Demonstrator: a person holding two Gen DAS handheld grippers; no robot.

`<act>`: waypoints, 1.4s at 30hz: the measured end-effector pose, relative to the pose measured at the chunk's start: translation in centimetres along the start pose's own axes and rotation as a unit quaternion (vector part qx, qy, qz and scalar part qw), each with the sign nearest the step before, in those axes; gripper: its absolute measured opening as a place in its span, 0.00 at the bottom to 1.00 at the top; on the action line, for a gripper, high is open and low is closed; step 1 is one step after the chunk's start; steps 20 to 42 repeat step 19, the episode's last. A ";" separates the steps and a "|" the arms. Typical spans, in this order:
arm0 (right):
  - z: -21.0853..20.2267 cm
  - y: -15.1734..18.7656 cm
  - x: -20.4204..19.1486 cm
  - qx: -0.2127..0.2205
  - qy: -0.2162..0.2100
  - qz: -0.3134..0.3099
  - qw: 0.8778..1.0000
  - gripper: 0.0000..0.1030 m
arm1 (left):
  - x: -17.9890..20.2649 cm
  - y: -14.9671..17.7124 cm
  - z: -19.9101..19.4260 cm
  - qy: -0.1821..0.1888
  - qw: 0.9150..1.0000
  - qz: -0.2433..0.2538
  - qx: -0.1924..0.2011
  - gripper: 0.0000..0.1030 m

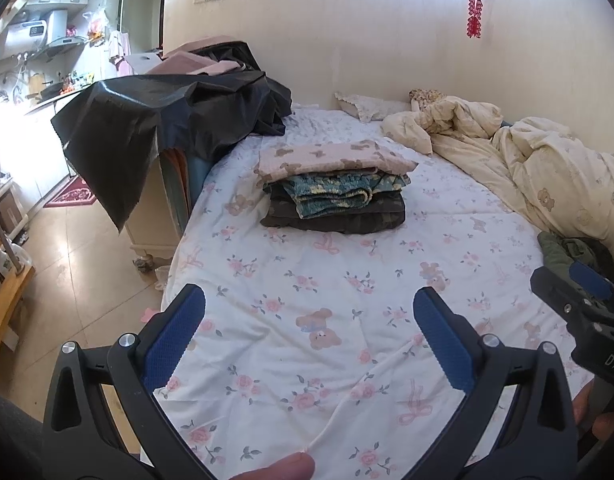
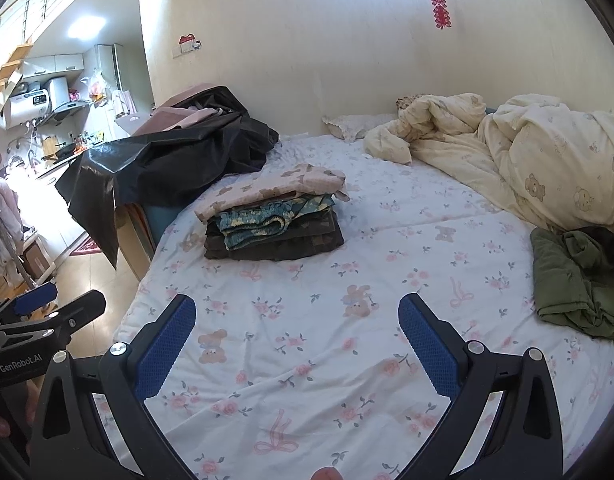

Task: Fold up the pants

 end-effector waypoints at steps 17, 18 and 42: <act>-0.6 0.0 -0.5 0.006 -0.002 -0.001 1.000 1.00 | -0.1 0.0 -0.6 -0.001 1.000 0.009 0.012 1.00; -0.6 0.0 -0.4 0.005 -0.002 0.001 1.000 1.00 | -0.2 0.0 -0.6 -0.001 1.000 0.008 0.012 1.00; -0.6 0.0 -0.4 0.004 -0.004 0.002 1.000 1.00 | -0.3 0.1 -0.5 0.000 1.000 0.006 0.010 1.00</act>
Point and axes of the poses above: each gripper's, at about its wrist camera, not at the fingertips, and z roughly the way its jaws point, x to its right, y to its underside, the point moved 7 cm from there along z, roughly the way its jaws point, and after that the axes turned 12 degrees about y, right-handed, at the moved point
